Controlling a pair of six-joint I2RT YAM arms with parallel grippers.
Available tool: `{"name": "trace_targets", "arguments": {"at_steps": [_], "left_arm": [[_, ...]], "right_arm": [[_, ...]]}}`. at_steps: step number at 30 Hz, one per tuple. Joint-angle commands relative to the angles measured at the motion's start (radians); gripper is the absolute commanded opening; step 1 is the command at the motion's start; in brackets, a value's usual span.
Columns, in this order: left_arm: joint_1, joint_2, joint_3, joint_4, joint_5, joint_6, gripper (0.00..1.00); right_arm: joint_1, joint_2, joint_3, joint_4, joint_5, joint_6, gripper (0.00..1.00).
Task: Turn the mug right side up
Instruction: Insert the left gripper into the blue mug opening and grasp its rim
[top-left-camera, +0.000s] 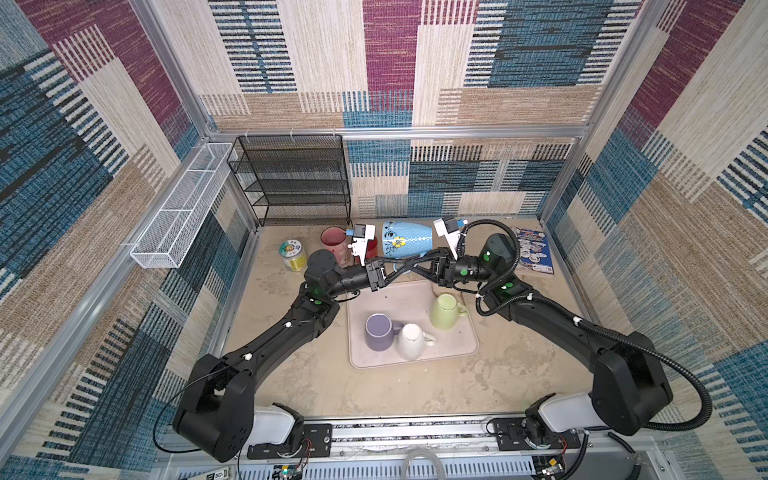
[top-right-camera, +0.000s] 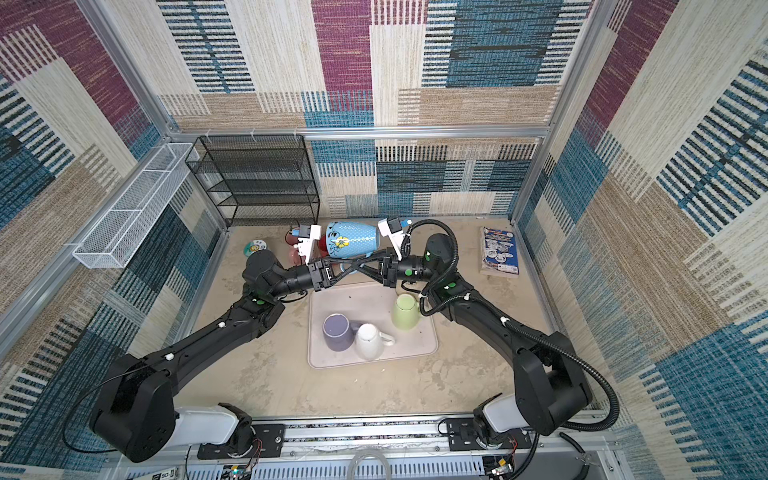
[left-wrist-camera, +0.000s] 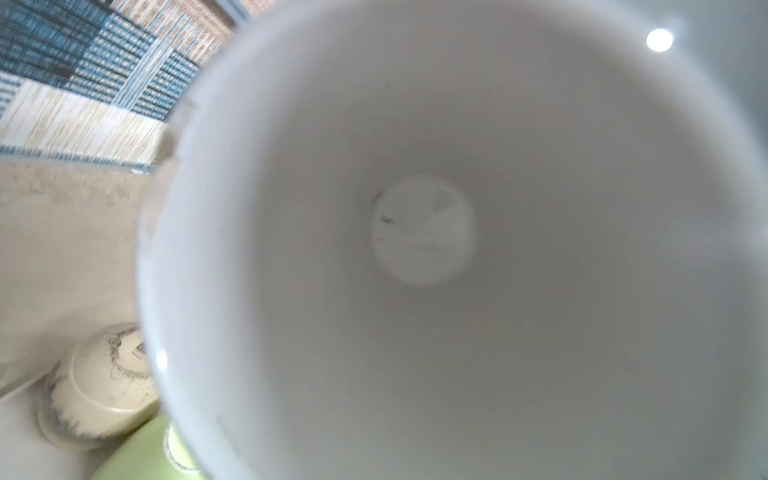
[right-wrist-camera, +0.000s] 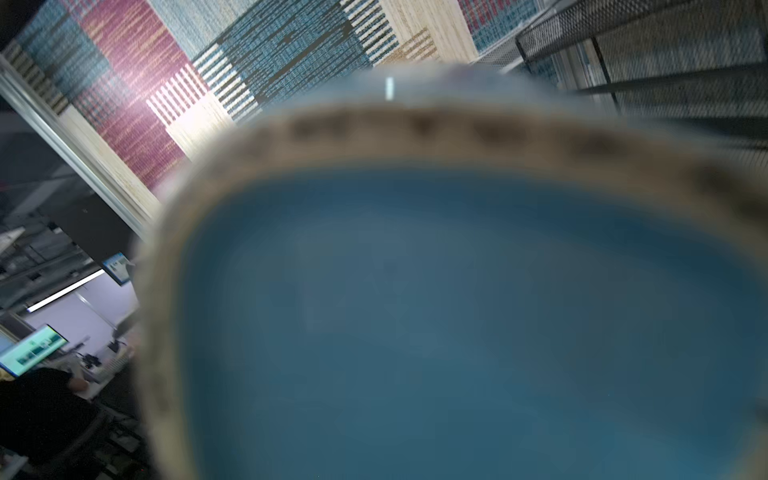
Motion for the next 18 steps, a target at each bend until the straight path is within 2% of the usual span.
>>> {"name": "trace_targets", "arguments": {"at_steps": [1,13,18], "left_arm": [[-0.003,-0.003,0.004,0.120,-0.050,-0.015,0.01],[-0.003,0.008,-0.094,0.212,-0.099,-0.045,0.00],[-0.003,-0.003,-0.172,0.226,-0.159,-0.019,0.00]], "right_arm": [[0.010,0.005,-0.006,-0.047,-0.091,-0.007,0.00],[0.008,0.025,0.017,-0.117,-0.031,-0.051,0.00],[0.007,0.043,0.028,-0.185,0.022,-0.085,0.15]]}}
